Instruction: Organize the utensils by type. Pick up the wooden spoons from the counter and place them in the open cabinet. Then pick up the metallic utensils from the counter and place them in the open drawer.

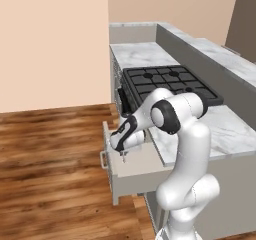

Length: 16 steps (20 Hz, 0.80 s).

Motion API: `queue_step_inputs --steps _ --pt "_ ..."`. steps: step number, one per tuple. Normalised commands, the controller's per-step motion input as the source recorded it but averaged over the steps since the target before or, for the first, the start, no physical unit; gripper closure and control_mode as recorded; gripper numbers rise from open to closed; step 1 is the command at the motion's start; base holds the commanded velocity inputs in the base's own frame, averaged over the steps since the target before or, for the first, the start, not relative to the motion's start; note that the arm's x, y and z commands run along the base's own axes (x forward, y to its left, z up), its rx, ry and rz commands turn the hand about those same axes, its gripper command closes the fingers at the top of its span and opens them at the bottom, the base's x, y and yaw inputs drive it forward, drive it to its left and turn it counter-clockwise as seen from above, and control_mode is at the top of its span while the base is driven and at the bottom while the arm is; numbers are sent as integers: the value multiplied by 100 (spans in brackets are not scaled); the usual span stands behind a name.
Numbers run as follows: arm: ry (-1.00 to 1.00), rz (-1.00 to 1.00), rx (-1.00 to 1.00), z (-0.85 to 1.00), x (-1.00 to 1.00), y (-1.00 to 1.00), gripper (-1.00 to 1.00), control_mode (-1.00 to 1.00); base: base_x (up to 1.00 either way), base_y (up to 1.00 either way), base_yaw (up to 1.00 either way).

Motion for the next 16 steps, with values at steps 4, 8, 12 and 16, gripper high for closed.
queue_step_inputs --steps 4,8,12,16 --pt "0 0 0 -16 4 29 100 -100 0 0 0" --pt "0 0 0 -2 0 28 100 -100 0 0 0" --pt "2 -3 0 0 0 30 100 -100 0 0 0" --pt "3 -6 0 0 0 33 100 -100 0 0 0"
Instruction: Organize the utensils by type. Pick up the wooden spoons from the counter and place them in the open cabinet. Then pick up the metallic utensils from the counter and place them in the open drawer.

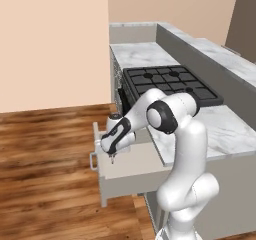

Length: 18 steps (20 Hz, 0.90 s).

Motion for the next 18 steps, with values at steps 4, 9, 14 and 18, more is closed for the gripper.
queue_step_inputs --steps 4,9,14,18 --pt "3 -7 0 0 0 30 100 -100 0 0 0" --pt "2 -7 0 0 0 27 100 -100 0 0 0" --pt "1 -6 0 0 0 26 100 -100 0 0 0" --pt "0 -5 0 0 0 28 100 -100 0 0 0"
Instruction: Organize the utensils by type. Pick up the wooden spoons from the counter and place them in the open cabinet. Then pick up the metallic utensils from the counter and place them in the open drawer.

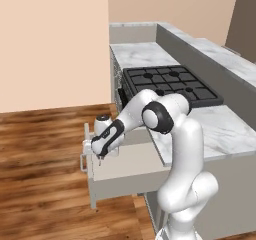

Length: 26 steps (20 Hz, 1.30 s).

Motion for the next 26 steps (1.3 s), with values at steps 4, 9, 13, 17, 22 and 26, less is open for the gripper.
queue_step_inputs --steps 4,9,13,17,22,26 --pt "0 -3 0 0 0 26 100 -100 0 0 0" --pt "0 -1 0 0 0 5 100 -100 0 0 0" --pt "1 0 0 24 -3 -29 100 -100 0 0 0" --pt "0 0 0 35 -18 -45 100 -100 0 0 0" --pt "0 0 0 25 -18 -51 100 -100 0 0 0" --pt "0 0 0 17 -12 -50 100 -100 0 0 0"
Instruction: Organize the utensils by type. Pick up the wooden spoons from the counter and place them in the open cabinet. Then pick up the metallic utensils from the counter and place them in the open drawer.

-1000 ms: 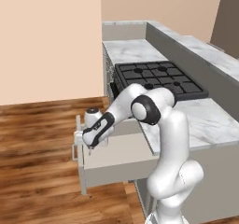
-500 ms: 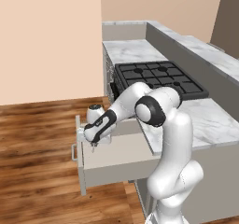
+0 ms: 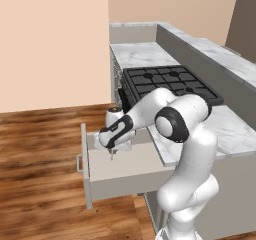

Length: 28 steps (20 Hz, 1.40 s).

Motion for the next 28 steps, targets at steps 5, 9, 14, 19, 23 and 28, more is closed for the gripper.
queue_step_inputs --steps 5,9,14,19,23,28 --pt "0 0 2 10 -1 -42 100 -100 0 0 0" --pt "0 3 0 0 2 -34 100 -100 0 0 0" --pt "0 2 0 -22 13 -8 100 -100 0 0 0" --pt "0 4 0 -28 28 -2 100 -100 0 0 0" --pt "0 1 0 -31 19 0 100 -100 0 0 0" --pt "-4 0 0 -44 7 0 100 -100 0 0 0"
